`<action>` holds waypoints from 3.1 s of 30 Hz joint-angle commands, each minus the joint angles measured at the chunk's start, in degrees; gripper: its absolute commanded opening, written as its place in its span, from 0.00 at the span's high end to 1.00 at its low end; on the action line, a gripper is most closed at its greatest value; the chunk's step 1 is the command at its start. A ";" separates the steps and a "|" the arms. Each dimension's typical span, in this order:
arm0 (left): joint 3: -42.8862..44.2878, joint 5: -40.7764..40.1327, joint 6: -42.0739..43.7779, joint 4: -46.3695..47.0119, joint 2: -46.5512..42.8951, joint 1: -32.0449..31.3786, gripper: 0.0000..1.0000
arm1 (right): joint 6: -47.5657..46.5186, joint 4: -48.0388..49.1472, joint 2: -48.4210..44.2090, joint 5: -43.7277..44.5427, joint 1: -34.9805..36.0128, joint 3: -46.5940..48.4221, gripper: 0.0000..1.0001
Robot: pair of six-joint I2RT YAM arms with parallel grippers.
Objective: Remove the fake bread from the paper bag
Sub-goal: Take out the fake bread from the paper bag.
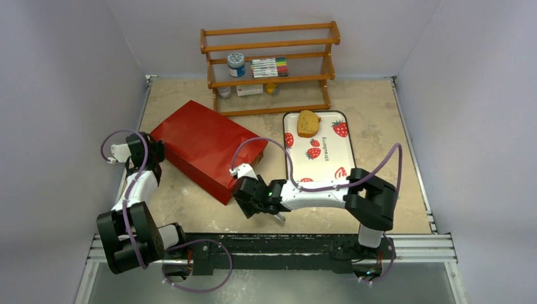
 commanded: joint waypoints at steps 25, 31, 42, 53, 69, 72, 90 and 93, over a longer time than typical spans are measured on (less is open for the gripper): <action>-0.50 -0.40 0.81 2.90 0.00 0.32 1.00 | -8.76 8.48 -4.47 -2.32 -4.51 -8.22 0.23; -0.58 -0.30 0.83 2.60 -0.05 0.40 1.00 | -9.33 10.73 -3.95 -5.14 -4.54 -10.45 0.55; -2.33 -2.50 -1.52 2.84 -1.30 0.40 1.00 | -4.03 -0.42 -10.23 -2.36 -3.86 -9.34 0.78; -3.49 -5.69 -6.27 5.63 -1.17 0.40 1.00 | 0.21 -13.06 -15.10 -3.73 -2.45 -4.86 0.86; -2.52 -9.48 -8.40 8.80 2.98 0.38 1.00 | 11.41 -26.41 -26.35 -3.71 4.04 -5.64 0.90; -1.76 -9.66 -8.65 9.07 3.79 0.40 1.00 | 13.11 -28.25 -27.87 -3.82 5.12 -5.94 0.91; 1.13 -13.57 -8.56 8.72 8.36 0.40 1.00 | 29.65 -44.44 -36.11 1.38 14.85 -1.92 0.94; 1.42 -15.12 -8.57 7.98 8.49 0.44 1.00 | 33.66 -48.04 -36.78 3.58 16.11 -0.44 0.95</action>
